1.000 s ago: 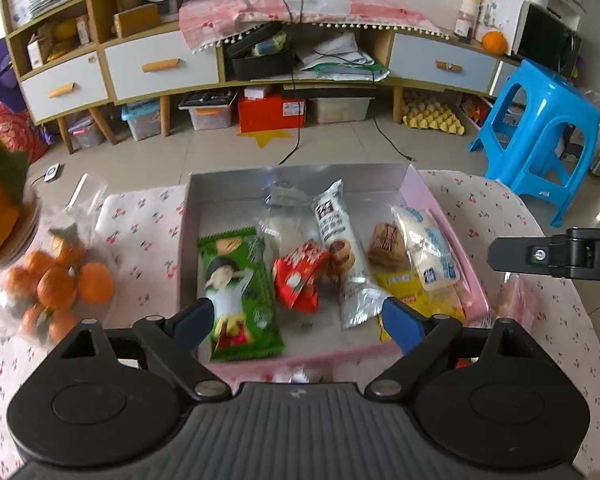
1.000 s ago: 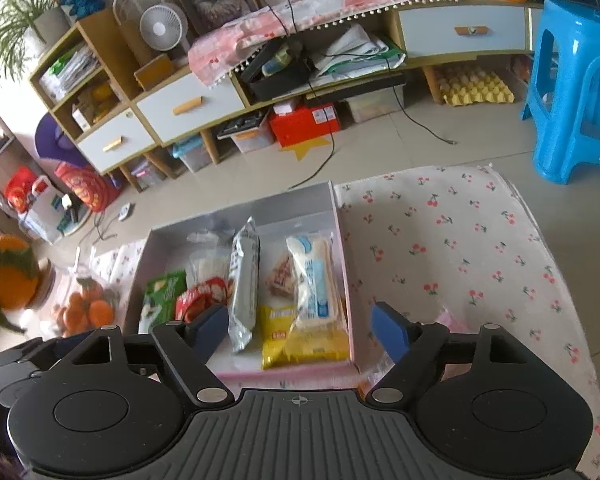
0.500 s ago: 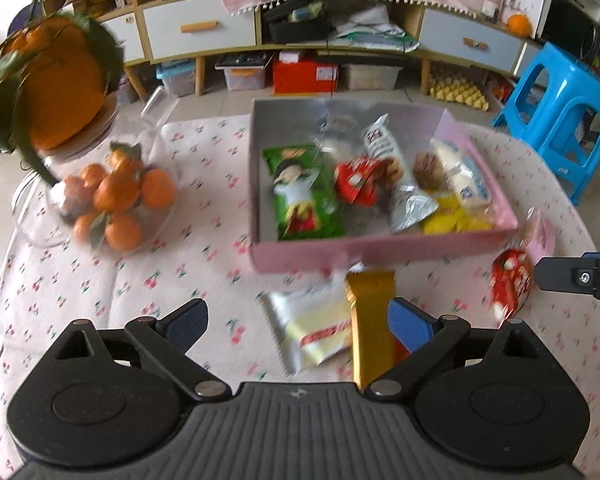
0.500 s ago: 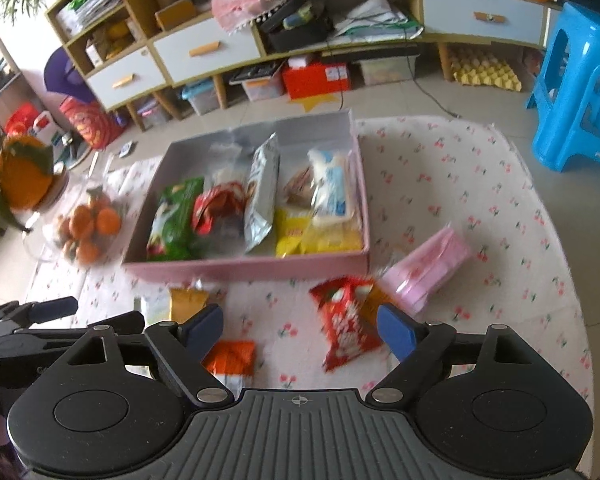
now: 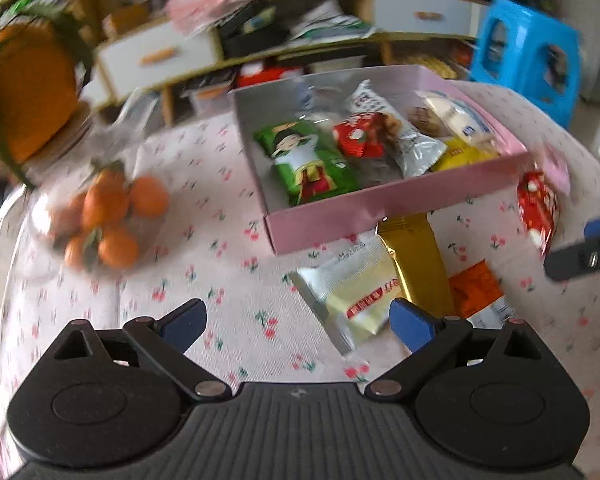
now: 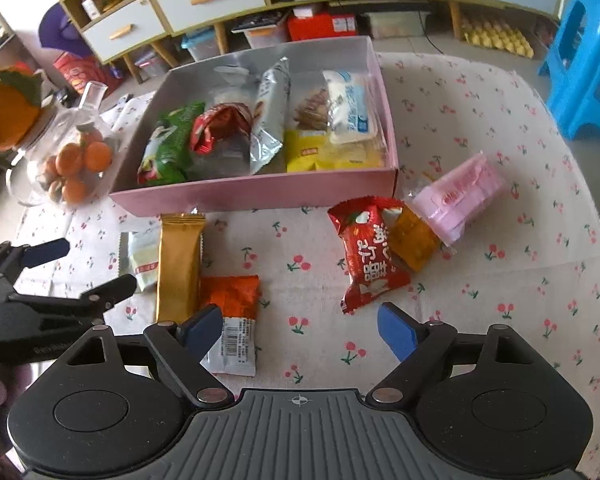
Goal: Organize snacks
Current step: 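Move both tools back toward the remaining snacks beside the box, then grasp the silver wafer pack with the left tool while the right grasps the gold bar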
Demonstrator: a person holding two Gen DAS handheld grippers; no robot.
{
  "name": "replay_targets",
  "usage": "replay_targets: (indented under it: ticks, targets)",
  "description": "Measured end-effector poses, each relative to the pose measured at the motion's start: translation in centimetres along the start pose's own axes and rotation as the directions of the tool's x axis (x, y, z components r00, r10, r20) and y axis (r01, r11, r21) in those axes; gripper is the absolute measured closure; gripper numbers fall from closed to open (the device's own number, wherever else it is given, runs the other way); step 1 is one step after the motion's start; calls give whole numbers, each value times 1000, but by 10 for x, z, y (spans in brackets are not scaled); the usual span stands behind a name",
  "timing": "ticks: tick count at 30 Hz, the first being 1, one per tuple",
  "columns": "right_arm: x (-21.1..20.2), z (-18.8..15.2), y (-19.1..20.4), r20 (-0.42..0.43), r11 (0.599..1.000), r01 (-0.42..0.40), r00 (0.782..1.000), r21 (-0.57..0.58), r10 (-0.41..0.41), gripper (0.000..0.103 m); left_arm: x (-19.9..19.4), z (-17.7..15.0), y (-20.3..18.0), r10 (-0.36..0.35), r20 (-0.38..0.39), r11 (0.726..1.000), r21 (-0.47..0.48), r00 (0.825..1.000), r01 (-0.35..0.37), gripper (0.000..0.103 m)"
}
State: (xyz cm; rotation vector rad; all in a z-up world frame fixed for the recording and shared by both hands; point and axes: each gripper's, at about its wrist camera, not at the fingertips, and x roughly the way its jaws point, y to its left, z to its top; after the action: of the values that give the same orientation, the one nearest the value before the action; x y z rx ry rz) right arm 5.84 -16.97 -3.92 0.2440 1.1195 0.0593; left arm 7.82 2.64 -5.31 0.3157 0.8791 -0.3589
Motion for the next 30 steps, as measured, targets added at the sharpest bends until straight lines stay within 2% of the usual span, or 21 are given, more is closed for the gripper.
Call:
replay_targets:
  ticks: [4,10,12,16,23,25,27,30]
  targets:
    - [4,3,-2,-5,999,-26,1000,31,26,16,8,0,0,-60,33,997,53,998,58,15]
    - [12,8,8,3,999,-33,999,0,33,16,13,2,-13,-118,60,984,139,991,109,30]
    - [14,9,11,4,999,-40,999,-4,40,16,15,4,-17,-129,53,983,137,990,121,31]
    - [20,12,14,7,998,-58,998,15,58,16,12,3,-20,-146,49,983,119,988,140,43]
    - [30,15,20,51,998,-61,997,27,60,18,5,-2,-10,-97,38,995,32,995,95,69]
    - [35,15,23,48,997,-71,996,22,70,24,5,-7,-4,-109,17,994,-3,994,109,75]
    - [40,15,25,45,996,-81,996,26,80,38,7,-13,0,-103,-14,995,-12,995,102,75]
    - [47,14,29,42,995,-97,995,39,95,52,2,-17,4,-114,-2,993,-7,993,114,72]
